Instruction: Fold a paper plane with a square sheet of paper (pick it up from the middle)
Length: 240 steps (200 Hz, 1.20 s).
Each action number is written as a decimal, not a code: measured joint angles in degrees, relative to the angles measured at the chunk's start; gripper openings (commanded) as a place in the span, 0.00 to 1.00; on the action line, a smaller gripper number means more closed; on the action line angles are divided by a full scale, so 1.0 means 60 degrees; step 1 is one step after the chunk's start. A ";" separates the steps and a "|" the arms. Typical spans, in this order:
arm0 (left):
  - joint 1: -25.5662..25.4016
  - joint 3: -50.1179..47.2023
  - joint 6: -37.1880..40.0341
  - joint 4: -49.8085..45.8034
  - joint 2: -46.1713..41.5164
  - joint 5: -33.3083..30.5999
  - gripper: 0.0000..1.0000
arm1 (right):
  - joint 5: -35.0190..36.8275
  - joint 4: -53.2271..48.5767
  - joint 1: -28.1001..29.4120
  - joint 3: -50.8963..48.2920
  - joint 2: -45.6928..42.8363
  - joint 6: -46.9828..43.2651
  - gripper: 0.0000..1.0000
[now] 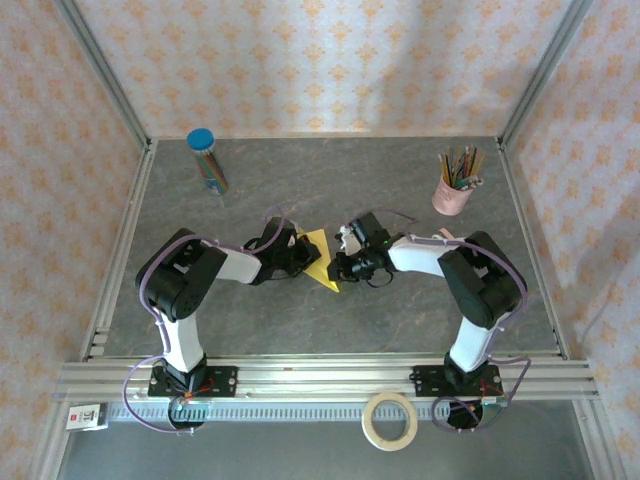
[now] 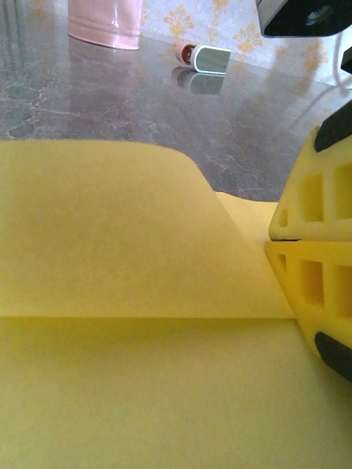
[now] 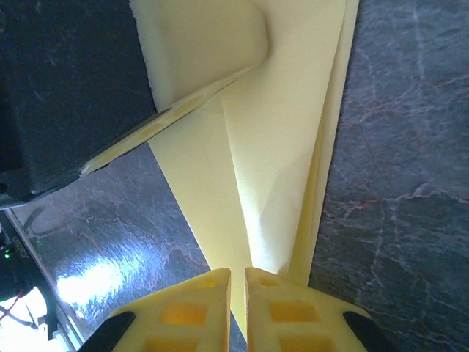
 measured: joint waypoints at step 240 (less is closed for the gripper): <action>0.0000 -0.0186 -0.0138 0.0313 0.0000 0.0000 0.03 | 0.0375 -0.0251 0.0149 -0.0863 -0.0495 -0.0350 0.10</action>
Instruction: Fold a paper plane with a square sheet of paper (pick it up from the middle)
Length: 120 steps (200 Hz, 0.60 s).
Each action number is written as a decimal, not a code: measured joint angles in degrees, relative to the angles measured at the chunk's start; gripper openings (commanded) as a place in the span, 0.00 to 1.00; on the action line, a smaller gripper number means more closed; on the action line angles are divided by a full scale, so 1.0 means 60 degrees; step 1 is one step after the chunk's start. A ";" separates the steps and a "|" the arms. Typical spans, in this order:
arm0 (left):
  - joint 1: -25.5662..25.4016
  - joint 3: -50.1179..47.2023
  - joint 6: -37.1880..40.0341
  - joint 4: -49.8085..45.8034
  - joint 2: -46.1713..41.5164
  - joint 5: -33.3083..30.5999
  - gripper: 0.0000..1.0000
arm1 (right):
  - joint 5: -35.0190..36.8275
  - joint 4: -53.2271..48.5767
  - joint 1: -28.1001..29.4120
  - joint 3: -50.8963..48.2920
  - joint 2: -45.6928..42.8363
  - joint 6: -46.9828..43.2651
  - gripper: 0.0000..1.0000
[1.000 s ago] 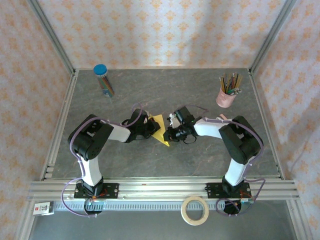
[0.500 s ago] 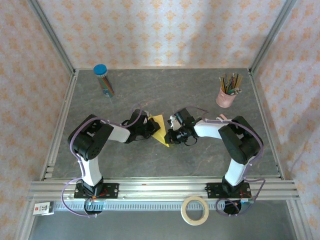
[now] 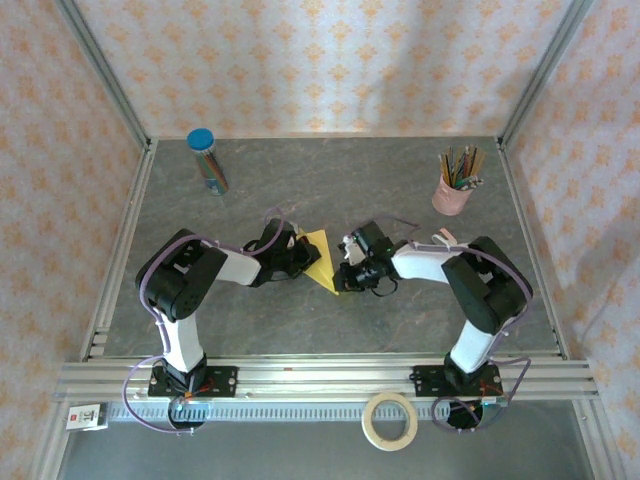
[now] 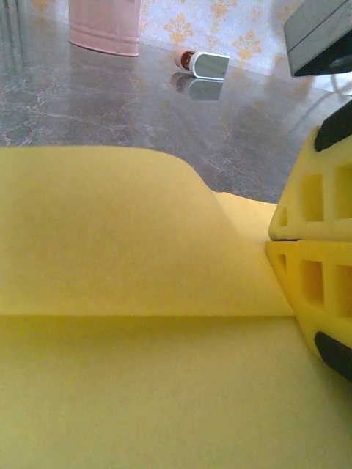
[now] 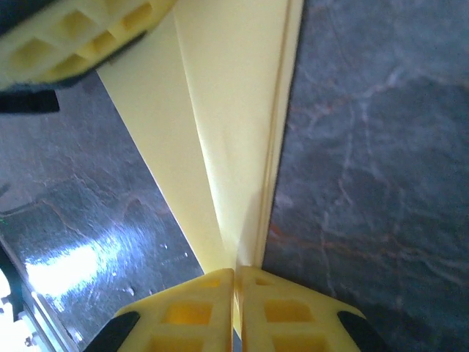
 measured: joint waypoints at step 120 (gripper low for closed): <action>0.0000 0.0000 0.0004 0.0007 0.0000 0.0029 0.03 | 0.0834 -0.0189 0.0106 0.0543 -0.0878 0.0674 0.10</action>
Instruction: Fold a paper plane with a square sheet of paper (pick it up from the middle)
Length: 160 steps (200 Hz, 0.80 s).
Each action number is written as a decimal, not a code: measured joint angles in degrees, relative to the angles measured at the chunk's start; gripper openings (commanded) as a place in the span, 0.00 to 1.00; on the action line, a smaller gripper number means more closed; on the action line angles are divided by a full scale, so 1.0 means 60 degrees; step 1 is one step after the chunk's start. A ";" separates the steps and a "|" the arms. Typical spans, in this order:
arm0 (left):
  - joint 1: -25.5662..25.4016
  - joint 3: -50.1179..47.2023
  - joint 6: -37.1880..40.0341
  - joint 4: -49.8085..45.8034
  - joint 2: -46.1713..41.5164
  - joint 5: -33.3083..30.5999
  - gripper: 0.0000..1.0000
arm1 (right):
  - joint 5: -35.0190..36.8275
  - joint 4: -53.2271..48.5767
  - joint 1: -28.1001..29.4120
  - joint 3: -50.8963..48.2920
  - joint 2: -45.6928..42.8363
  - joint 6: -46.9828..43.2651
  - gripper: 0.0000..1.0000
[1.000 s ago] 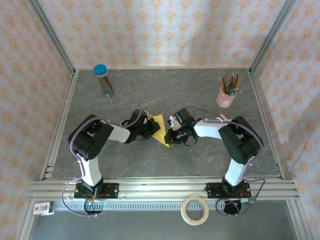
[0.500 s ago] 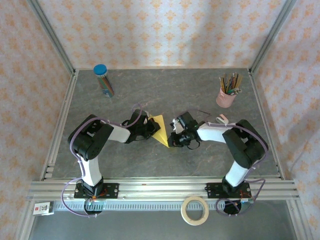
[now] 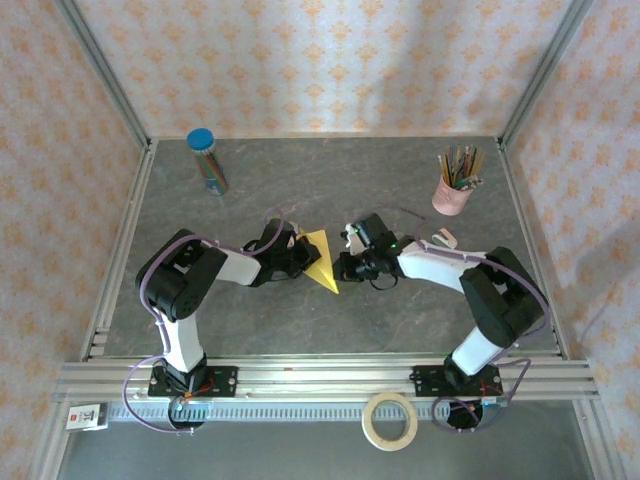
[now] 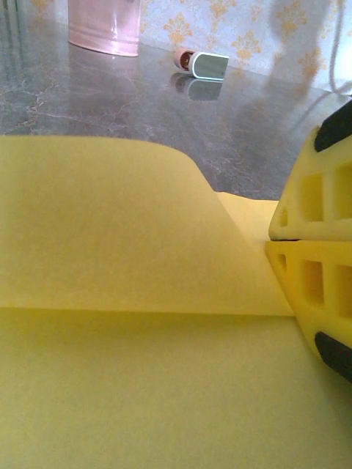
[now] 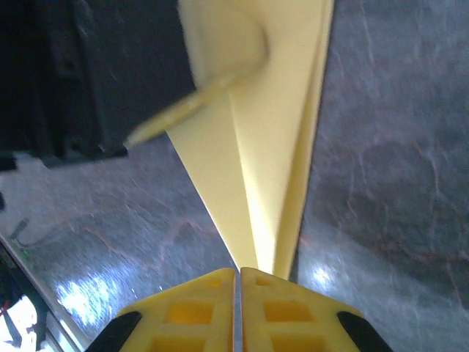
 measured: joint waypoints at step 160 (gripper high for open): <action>-0.0022 0.0025 -0.0244 -0.0102 0.0000 -0.0102 0.02 | 0.0353 0.0280 0.0313 0.0579 0.1625 -0.0015 0.05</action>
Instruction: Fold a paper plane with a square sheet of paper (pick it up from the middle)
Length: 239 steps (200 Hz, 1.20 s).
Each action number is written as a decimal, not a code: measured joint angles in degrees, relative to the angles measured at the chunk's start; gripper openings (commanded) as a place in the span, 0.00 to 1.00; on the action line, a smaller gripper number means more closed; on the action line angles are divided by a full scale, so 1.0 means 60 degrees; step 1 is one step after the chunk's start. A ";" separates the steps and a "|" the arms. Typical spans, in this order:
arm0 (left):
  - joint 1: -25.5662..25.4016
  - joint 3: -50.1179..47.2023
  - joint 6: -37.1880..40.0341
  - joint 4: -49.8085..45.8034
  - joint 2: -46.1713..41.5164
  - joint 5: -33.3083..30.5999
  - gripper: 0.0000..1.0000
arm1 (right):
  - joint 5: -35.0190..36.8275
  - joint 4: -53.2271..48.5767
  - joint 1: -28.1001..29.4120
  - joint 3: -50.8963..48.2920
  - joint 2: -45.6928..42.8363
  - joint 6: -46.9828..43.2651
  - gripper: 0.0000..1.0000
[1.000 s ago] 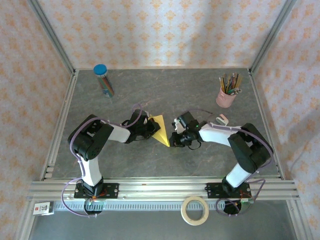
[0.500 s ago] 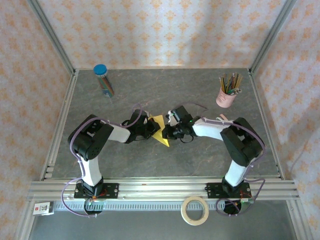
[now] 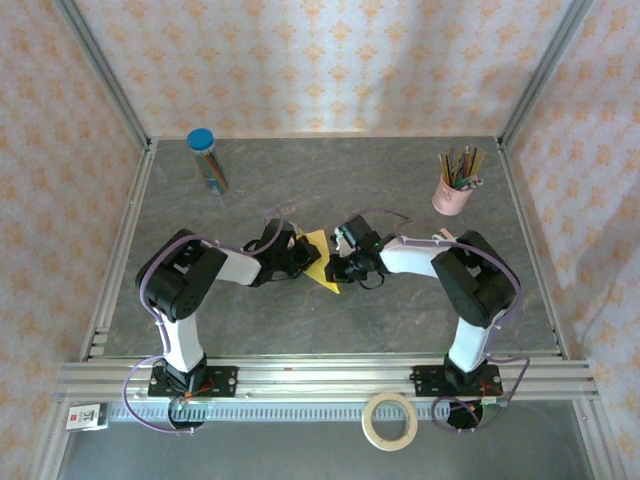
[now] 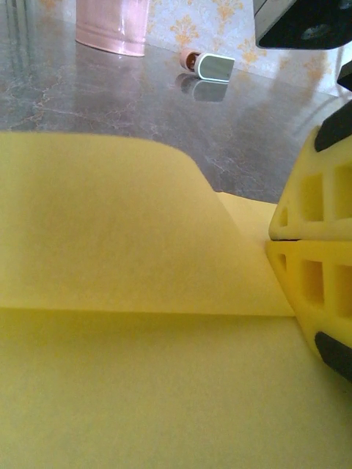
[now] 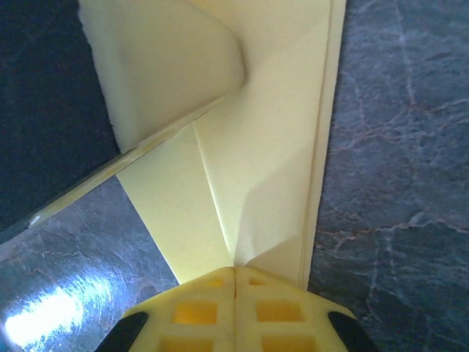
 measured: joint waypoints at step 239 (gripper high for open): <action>-0.0044 0.0379 -0.0076 -0.0729 0.0051 -0.0157 0.02 | -0.0182 -0.0820 -0.0007 0.0404 -0.0699 -0.0608 0.04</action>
